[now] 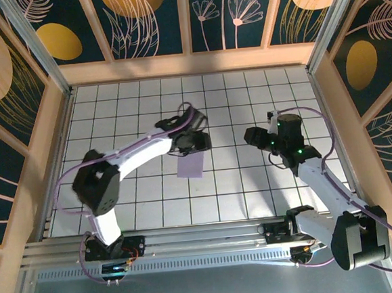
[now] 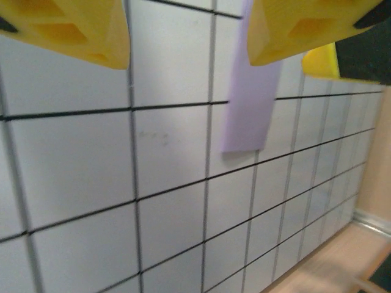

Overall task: Fold a paper plane with a square sheet of paper (fold left side to right side)
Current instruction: Turn over the paper at the center of the table, then third fold the triangle at the center of the table.

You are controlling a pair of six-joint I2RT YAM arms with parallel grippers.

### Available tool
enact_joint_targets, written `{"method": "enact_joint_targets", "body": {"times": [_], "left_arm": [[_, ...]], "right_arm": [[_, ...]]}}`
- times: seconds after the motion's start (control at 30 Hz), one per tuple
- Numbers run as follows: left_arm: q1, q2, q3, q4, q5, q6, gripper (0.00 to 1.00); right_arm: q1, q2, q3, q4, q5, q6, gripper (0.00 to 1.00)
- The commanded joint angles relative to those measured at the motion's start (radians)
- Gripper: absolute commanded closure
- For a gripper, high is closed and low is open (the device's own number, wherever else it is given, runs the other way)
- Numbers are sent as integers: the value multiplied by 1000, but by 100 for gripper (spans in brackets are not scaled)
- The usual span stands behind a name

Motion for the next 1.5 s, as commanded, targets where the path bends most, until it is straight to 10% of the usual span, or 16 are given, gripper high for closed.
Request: {"method": "enact_joint_targets", "body": {"times": [0.0,0.6,1.0,1.47], "left_arm": [[62,-114,-159,275,107,-54,46],[270,-486,-665,640,22,-157,22],[272,-553,-654,523,-77,-31,21],[272,-532,-639,497,-61,-32,20]], "right_arm": [[12,49,-15,98,-169,113,52],[375,518,122,329,-97,326,74],[401,734,253,300,-84,298,99],[403,843,309,203,-76,238,100]]}}
